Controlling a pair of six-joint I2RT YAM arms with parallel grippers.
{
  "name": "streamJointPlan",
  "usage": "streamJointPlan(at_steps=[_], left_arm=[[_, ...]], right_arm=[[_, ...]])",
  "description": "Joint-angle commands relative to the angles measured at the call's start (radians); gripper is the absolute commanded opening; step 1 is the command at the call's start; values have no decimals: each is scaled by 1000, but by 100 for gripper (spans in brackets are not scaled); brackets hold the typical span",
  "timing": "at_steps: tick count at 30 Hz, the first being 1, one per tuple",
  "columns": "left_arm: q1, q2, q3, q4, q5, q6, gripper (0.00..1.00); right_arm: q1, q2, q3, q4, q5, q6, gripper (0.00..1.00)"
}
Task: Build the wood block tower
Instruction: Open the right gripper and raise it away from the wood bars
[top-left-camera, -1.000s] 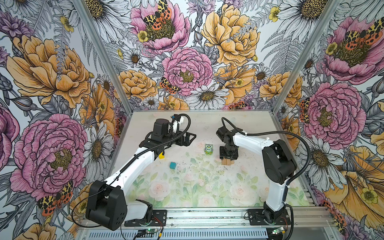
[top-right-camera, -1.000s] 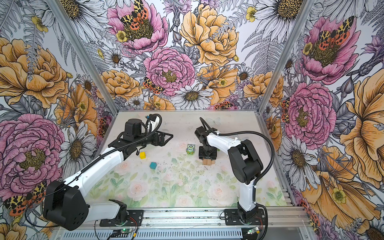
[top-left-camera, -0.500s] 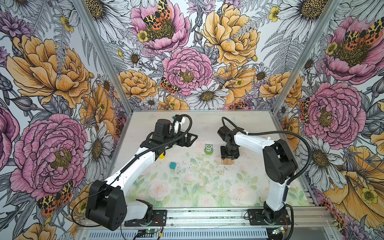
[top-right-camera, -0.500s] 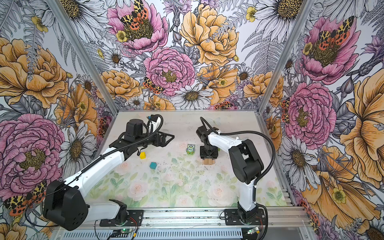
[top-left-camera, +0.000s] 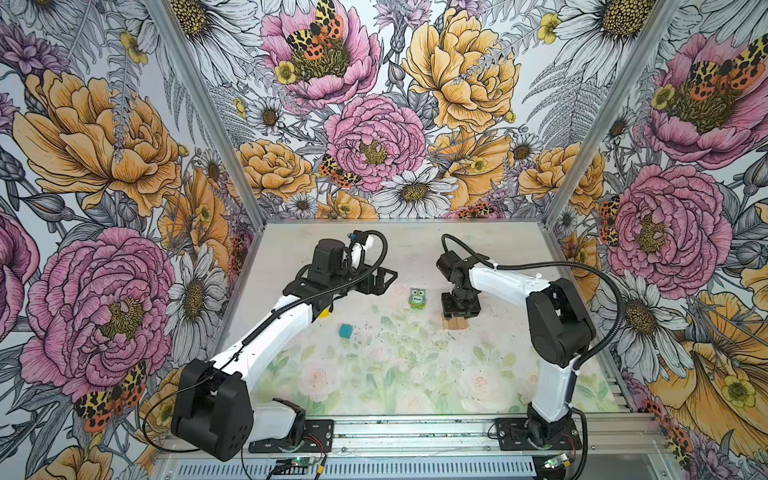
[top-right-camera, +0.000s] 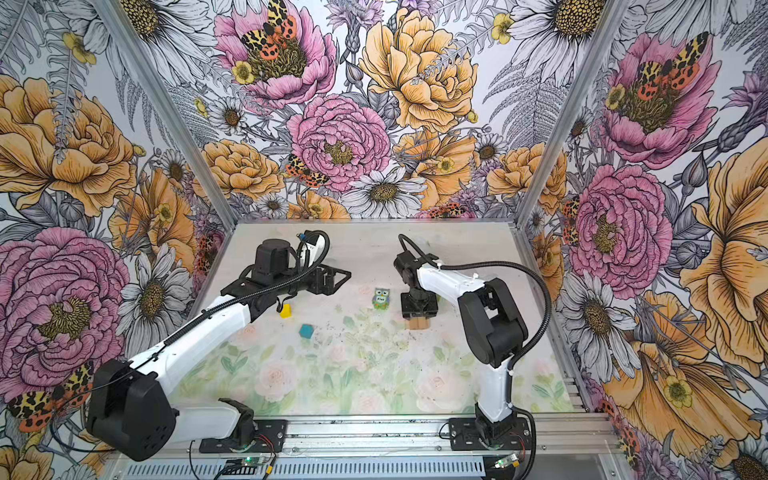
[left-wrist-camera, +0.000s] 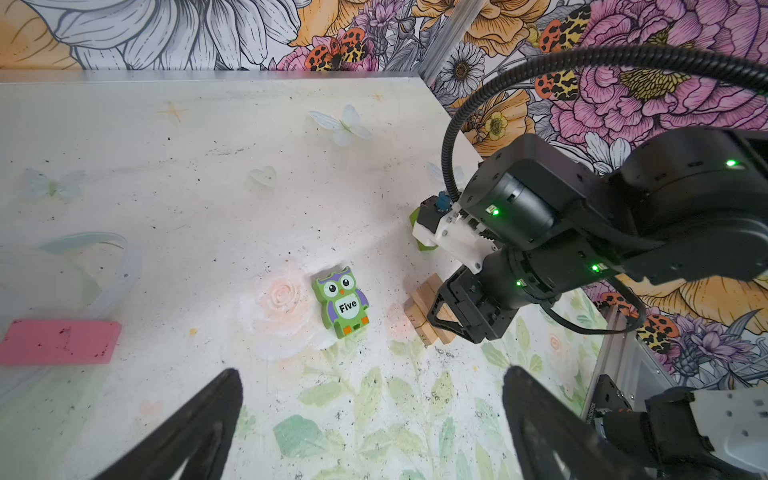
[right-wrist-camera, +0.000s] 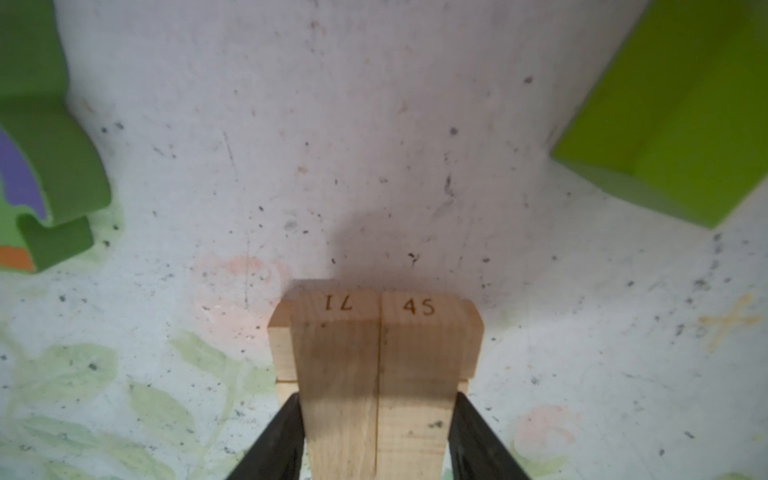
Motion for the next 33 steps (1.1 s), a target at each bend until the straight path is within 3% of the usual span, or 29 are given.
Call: streamJointPlan(at_steps=[1, 10, 21, 28, 33], left_arm=[[-7, 6, 21, 1, -24, -17, 99], [-5, 14, 26, -3, -24, -14, 99], [-11, 53, 85, -3, -32, 16, 99], [-19, 68, 91, -2, -128, 23, 99], [-13, 65, 62, -20, -188, 19, 99]], right_arm=[[-7, -2, 28, -3, -8, -14, 64], [-10, -44, 37, -7, -23, 14, 73], [-56, -96, 213, -106, 37, 43, 74], [-92, -66, 264, -107, 56, 54, 73], [-88, -21, 352, -105, 10, 49, 73]])
